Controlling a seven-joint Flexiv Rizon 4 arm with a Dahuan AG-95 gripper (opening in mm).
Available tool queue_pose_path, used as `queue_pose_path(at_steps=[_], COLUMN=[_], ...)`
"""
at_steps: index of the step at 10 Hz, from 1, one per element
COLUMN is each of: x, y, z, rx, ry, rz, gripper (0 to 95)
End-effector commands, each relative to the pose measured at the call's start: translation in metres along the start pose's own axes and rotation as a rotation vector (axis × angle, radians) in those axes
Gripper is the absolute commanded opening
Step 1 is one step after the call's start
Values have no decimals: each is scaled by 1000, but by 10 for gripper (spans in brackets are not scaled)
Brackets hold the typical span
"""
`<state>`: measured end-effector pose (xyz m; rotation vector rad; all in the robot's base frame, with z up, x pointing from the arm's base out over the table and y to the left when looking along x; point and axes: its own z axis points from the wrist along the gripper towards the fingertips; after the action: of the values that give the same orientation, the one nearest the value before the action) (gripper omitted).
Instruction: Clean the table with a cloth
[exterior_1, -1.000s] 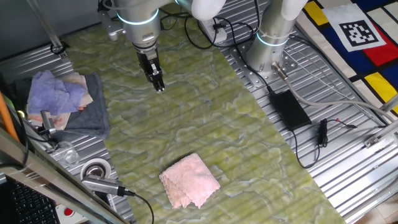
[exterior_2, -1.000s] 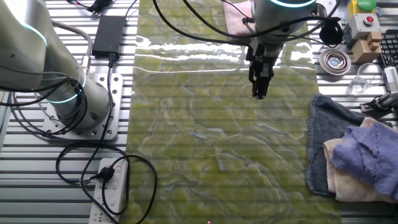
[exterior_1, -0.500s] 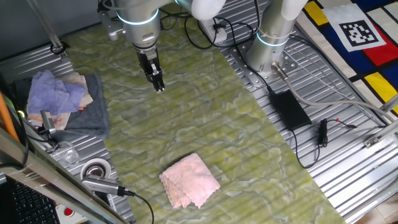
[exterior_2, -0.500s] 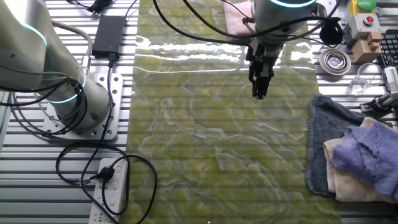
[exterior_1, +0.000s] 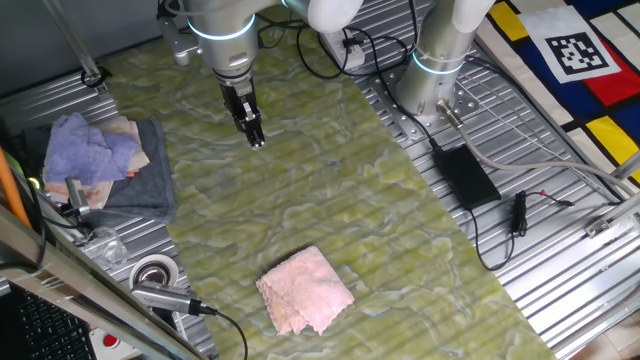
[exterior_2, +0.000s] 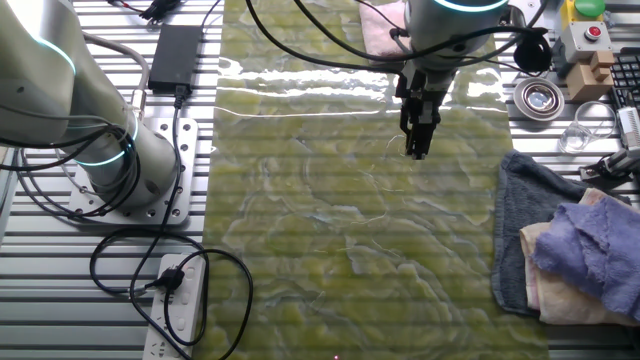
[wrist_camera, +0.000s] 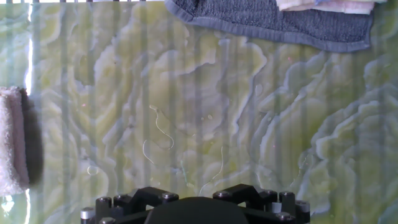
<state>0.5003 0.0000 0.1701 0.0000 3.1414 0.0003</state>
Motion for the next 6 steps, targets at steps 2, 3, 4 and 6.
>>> queue_pose_path(at_steps=[2, 3, 4, 6], x=[0, 0, 0, 0], y=[0, 0, 0, -1], z=[0, 0, 0, 0], rx=[-20, -14, -15, -6], ry=[115, 116, 124, 121], rz=[-100, -102, -104, -159], gripper=[0, 0, 0, 0])
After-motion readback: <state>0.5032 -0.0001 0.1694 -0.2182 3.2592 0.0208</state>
